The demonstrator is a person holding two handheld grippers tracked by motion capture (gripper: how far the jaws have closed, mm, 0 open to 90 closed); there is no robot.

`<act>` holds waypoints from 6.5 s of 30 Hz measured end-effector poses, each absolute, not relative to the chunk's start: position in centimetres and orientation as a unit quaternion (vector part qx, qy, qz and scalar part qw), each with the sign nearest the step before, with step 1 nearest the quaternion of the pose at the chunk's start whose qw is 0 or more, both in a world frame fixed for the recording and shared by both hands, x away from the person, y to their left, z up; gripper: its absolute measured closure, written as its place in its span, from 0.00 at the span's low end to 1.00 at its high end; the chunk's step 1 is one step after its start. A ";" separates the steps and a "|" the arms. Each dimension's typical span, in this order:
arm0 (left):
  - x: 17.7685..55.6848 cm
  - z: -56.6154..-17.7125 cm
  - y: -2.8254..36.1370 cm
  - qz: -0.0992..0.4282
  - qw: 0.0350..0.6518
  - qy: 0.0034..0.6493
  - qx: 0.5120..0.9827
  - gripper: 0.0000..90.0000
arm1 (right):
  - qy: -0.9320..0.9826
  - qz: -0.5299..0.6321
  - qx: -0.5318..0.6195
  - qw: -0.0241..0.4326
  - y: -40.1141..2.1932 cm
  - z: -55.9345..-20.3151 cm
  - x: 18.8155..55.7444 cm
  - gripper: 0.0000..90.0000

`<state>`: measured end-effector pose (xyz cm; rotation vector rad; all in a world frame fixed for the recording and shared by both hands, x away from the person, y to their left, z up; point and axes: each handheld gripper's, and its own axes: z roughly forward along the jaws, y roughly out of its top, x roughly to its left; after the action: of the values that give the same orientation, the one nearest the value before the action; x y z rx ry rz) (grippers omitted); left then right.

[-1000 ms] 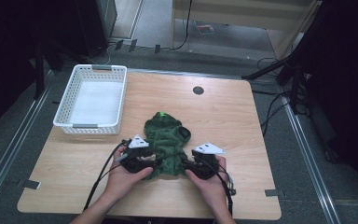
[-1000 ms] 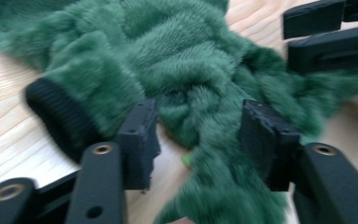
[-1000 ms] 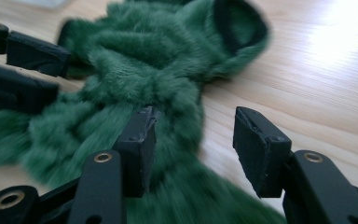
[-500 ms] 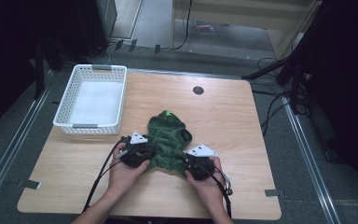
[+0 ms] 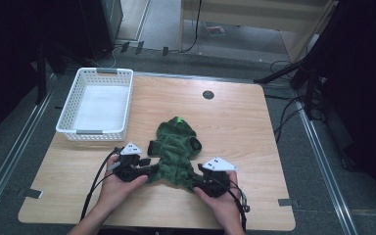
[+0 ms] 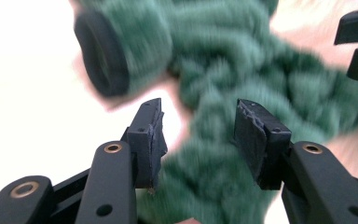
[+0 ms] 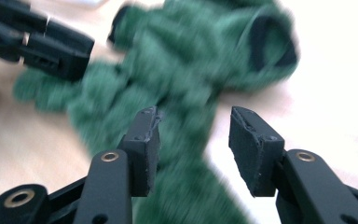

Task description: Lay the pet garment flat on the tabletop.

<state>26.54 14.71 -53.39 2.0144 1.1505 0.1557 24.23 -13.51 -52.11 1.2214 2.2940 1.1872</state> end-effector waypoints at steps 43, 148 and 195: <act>25.1 -55.3 14.9 0.070 0.448 0.404 0.794 0.81 | 0.822 0.331 0.424 0.189 -9.4 -50.6 41.7 1.00; 28.2 -52.7 14.6 0.088 0.482 0.463 0.739 0.45 | 0.800 0.433 0.390 0.141 -14.4 -52.0 27.6 0.63; 21.7 -53.7 27.6 0.187 0.495 0.495 0.689 0.08 | 0.729 0.439 0.481 0.211 -25.7 -52.5 24.7 0.00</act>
<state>21.71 27.63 -53.67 1.6700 1.1992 0.4535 24.69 -25.74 -52.48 1.3356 2.0255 1.2194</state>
